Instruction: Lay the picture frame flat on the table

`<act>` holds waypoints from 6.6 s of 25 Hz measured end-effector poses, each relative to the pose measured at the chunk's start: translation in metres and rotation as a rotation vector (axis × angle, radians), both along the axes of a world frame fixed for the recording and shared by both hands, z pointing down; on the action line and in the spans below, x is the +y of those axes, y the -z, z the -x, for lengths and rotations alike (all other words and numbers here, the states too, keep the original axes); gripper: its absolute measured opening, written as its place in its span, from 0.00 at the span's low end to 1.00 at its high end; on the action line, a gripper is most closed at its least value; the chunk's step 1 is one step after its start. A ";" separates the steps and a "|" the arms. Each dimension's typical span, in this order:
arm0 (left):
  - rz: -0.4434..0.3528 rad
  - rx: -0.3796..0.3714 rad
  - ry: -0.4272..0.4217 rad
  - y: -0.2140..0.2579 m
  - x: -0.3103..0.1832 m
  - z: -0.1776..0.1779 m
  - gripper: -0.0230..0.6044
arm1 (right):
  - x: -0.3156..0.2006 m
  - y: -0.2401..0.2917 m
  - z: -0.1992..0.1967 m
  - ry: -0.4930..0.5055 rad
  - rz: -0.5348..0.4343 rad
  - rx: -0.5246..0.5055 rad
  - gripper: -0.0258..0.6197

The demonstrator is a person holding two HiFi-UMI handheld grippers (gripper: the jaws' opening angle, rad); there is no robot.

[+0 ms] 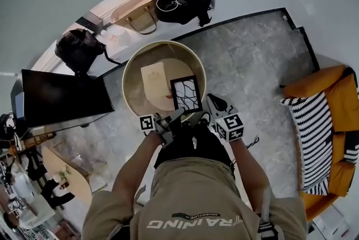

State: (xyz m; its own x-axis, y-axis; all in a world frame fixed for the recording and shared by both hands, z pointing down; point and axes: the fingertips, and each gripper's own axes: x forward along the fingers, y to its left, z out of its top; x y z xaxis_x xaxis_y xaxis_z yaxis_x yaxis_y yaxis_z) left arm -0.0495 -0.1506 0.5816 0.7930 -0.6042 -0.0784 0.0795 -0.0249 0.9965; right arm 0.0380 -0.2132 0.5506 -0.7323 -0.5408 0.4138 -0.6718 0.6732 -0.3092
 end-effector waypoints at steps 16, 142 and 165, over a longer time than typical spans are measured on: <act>0.190 -0.070 0.033 -0.224 -0.038 0.032 0.15 | -0.026 -0.221 0.024 -0.145 0.181 0.088 0.05; -0.886 -1.300 0.320 0.279 -0.114 0.103 0.05 | -0.046 0.284 0.075 -0.116 -0.490 0.044 0.05; -0.876 -1.327 0.319 0.284 -0.094 0.082 0.05 | -0.029 0.284 0.063 -0.085 -0.501 0.007 0.05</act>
